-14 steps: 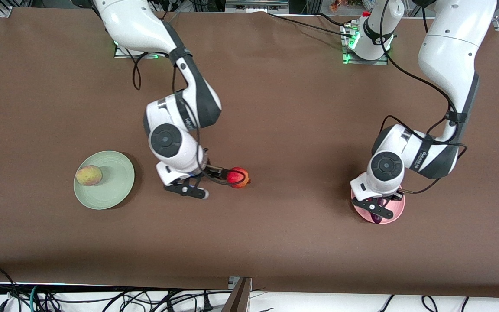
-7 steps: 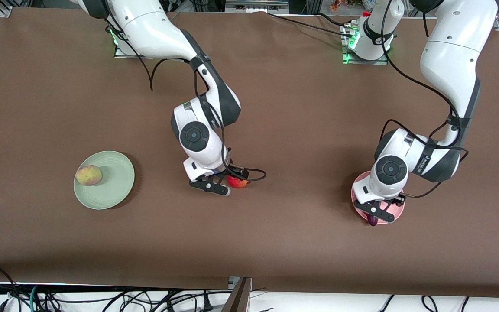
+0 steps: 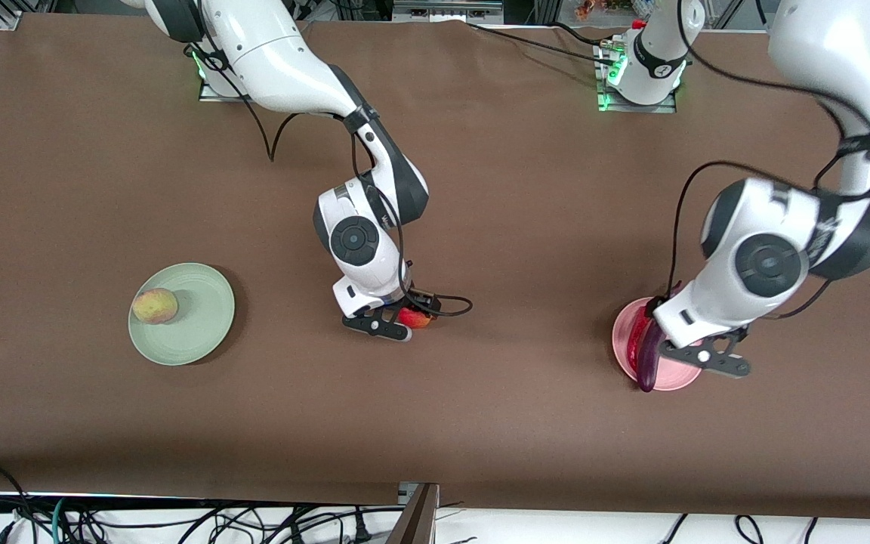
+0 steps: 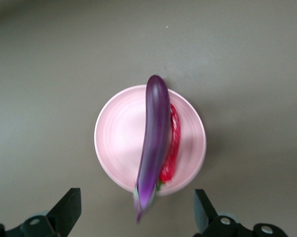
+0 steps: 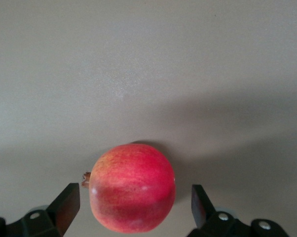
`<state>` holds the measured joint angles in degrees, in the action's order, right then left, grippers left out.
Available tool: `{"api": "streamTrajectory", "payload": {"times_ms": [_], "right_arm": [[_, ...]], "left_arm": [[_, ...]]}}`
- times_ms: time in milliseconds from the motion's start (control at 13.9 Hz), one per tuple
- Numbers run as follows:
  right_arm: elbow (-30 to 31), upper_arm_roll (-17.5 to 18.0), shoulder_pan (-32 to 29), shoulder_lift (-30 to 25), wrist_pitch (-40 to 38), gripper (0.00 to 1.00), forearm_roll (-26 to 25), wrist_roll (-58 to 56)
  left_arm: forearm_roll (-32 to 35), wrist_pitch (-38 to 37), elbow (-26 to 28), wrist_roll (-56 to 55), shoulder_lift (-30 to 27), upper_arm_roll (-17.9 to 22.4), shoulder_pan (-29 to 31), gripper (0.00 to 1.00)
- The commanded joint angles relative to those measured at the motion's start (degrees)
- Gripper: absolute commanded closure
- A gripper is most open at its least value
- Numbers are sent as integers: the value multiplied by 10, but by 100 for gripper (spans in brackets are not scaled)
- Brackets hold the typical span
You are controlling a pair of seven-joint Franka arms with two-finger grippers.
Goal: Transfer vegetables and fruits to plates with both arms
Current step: 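Release the eggplant on the pink plate while the right gripper grasps the pomegranate, then place the red pomegranate on the green plate with the right gripper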
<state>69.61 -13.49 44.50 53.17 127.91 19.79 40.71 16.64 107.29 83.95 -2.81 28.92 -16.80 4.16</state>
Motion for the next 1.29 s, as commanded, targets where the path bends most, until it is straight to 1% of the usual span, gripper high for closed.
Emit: {"api": "streamTrajectory", "payload": {"times_ms": [0, 144, 215, 359, 431, 503, 575, 646, 718, 790, 862, 934, 1006, 1149, 1221], "right_arm": [[-11, 0, 8, 15, 16, 0, 5, 9], [-11, 0, 10, 19, 22, 0, 7, 9], [-11, 0, 11, 21, 27, 0, 7, 10], [-11, 0, 15, 26, 30, 0, 6, 9], [-11, 0, 14, 30, 31, 1, 5, 9], [-10, 0, 14, 32, 39, 8, 4, 8], [-7, 0, 14, 33, 45, 32, 4, 2], [-6, 0, 13, 32, 47, 56, 3, -1], [-6, -1, 13, 29, 44, 72, 0, -3], [-6, -3, 12, 23, 39, 76, -2, -5], [-6, -4, 8, 12, 18, 75, -2, -9], [-6, -7, 0, -8, -32, 75, -2, -20], [-6, -21, -11, -31, -91, 75, -1, -53], [9, -62, -36, -70, -195, 75, 4, -138], [11, -78, -53, -79, -233, 75, 5, -177]], "left_arm": [[-60, -109, -32, 15, -47, -2, 28, 0], [-63, -214, -63, 16, -74, -3, 37, 0], [-69, -244, -71, 16, -95, -3, 42, 0], [-105, -258, -75, 16, -134, -3, 72, 0], [-123, -244, -59, 7, -161, 6, 77, 0], [-122, -225, -33, 4, -187, 16, 75, 0], [-126, -202, 26, 11, -219, 42, 63, 0], [-126, -152, 76, 12, -255, 108, 12, 0], [-128, -105, 114, 11, -279, 160, -28, 0], [-130, -104, 128, 15, -302, 163, -28, 0], [-141, -107, 134, 14, -315, 163, -29, 0], [-142, -111, 133, 11, -318, 157, -31, 0], [-140, -123, 125, 12, -312, 144, -31, 0], [-144, -151, 107, 18, -300, 146, -28, 0], [-144, -158, 107, 18, -301, 145, -28, 0]]}}
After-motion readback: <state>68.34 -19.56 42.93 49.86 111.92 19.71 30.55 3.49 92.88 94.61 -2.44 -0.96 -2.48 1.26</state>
